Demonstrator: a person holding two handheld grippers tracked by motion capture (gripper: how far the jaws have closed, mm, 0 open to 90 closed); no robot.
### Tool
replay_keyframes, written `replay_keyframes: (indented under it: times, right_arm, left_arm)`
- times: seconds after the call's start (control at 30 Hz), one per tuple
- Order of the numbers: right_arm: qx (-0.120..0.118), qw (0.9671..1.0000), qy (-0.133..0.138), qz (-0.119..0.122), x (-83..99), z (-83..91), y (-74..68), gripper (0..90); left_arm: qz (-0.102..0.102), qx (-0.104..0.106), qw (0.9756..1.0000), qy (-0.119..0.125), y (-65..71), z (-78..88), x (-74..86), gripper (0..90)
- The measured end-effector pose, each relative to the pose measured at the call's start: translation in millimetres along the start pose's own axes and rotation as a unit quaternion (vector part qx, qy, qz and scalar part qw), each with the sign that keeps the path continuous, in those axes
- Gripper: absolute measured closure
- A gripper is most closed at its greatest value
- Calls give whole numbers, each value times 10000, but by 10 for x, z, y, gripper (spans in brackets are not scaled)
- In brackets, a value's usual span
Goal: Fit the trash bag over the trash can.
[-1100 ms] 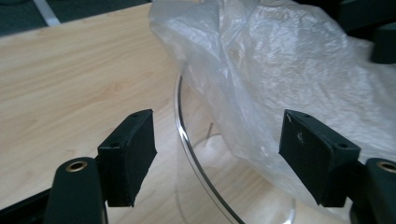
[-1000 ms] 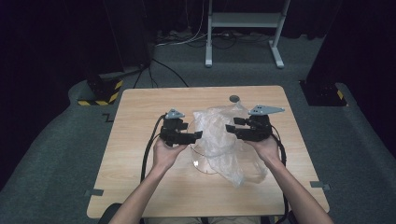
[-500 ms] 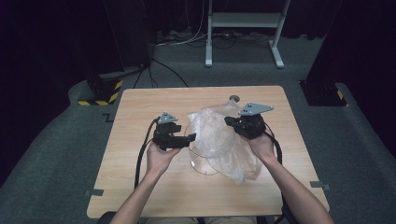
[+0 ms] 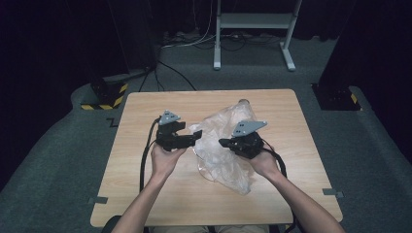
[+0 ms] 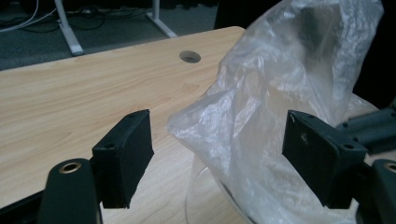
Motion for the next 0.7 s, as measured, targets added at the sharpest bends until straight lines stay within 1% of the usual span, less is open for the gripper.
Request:
replay_keyframes:
  times: [0.03, 0.13, 0.17, 0.23, 0.3, 0.37, 0.43, 0.53, 0.57, 0.6, 0.63, 0.7]
  right_arm:
    - [-11, 10000, -16, 23, 4, 6, -25, 898]
    - [-95, 9999, -85, -65, 26, 41, -71, 882]
    - [-119, 9998, -101, -115, 40, 53, -84, 857]
    - [-119, 9997, -76, -192, 70, 86, -91, 792]
    - [-82, 9996, -21, -276, 95, 139, -76, 717]
    - [-35, 9992, 72, -401, 111, 214, -43, 662]
    - [55, 9982, 230, -554, 118, 311, 3, 613]
    - [253, 9954, 480, -786, 120, 472, 87, 549]
    - [351, 9942, 549, -859, 123, 523, 119, 529]
    - [351, 9942, 549, -859, 123, 523, 119, 529]
    - [519, 9912, 674, -1012, 136, 610, 187, 499]
    - [655, 9876, 771, -1200, 161, 675, 254, 482]
  left_arm:
    - [-50, 22, 10000, -5, 22, -21, -13, 243]
    - [-219, 45, 9997, -47, 86, -99, -47, 247]
    - [-278, 56, 9996, -51, 101, -131, -55, 250]
    - [-367, 46, 9992, -140, 126, -200, -60, 256]
    - [-472, 10, 9987, -212, 138, -265, -62, 259]
    - [-527, -22, 9983, -268, 136, -325, -62, 264]
    - [-503, -34, 9983, -305, 127, -376, -60, 267]
    - [-482, -65, 9981, -386, 103, -439, -46, 273]
    - [-475, -76, 9980, -408, 98, -457, -41, 275]
    - [-475, -76, 9980, -408, 98, -457, -41, 277]
    - [-478, -80, 9977, -477, 99, -488, -30, 279]
    - [-505, -96, 9972, -548, 104, -514, -18, 285]
Point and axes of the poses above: each handheld gripper's, and its own axes: z roughly backward along the jaws, x roughly out of its underside, y roughly to its right, the point moved 5 cm from there along -z, roughly forward along the jaws, and after that the axes turned 2 degrees about y, right-handed, at the moved point
